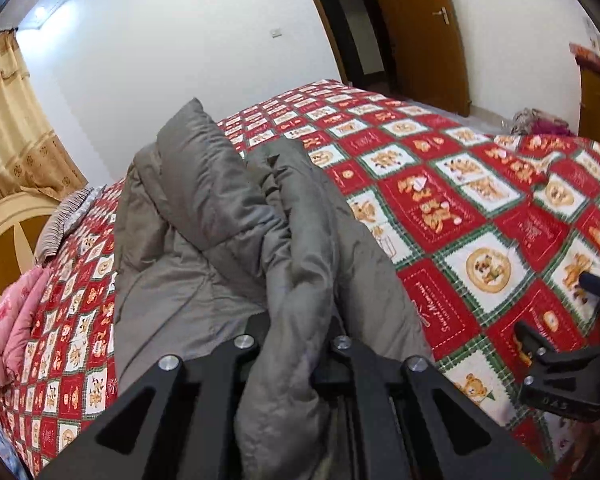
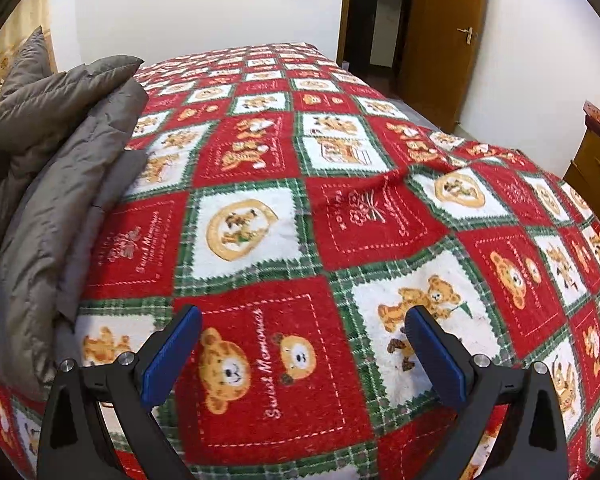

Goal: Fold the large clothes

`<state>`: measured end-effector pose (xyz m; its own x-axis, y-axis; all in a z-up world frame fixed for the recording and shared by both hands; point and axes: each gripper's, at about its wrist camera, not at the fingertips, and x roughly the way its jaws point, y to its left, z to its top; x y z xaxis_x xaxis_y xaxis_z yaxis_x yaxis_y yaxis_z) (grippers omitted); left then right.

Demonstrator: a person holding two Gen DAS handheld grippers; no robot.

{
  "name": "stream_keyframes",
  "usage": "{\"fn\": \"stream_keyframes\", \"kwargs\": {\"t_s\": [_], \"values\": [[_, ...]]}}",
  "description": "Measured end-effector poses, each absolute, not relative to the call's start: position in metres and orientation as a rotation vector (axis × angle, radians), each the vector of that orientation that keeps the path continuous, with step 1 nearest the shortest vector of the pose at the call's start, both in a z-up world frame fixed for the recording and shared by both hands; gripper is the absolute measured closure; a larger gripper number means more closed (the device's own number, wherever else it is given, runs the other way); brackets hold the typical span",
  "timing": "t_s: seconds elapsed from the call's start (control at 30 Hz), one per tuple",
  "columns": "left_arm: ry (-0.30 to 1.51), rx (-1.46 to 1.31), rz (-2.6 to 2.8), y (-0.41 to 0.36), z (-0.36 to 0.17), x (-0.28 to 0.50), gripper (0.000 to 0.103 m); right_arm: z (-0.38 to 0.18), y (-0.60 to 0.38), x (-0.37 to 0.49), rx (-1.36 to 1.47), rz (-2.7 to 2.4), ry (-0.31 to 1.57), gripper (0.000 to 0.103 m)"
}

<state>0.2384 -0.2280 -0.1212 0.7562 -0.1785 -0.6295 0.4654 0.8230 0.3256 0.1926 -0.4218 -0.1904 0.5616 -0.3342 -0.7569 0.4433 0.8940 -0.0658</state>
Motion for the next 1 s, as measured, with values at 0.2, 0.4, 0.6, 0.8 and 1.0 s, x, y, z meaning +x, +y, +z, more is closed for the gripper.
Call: {"fn": "stream_keyframes", "kwargs": {"t_s": [0.2,0.4,0.6,0.8,1.0], "values": [[0.607,0.544,-0.351,-0.24,-0.137,0.234,0.093,-0.201,-0.427,0.191,0.162,-0.459,0.858,0.002],[0.595,0.556,-0.326,-0.242,-0.141,0.232,0.081,-0.202,-0.427,0.191,0.163,-0.46,0.849,0.002],[0.568,0.577,-0.324,-0.246,-0.135,0.221,0.074,-0.204,-0.426,0.191,0.15,-0.472,0.836,0.002],[0.525,0.603,-0.333,-0.25,-0.125,0.21,0.062,-0.204,-0.426,0.191,0.149,-0.472,0.835,0.002],[0.509,0.598,-0.308,-0.243,-0.111,0.208,0.061,-0.204,-0.425,0.191,0.147,-0.475,0.831,0.002]]}}
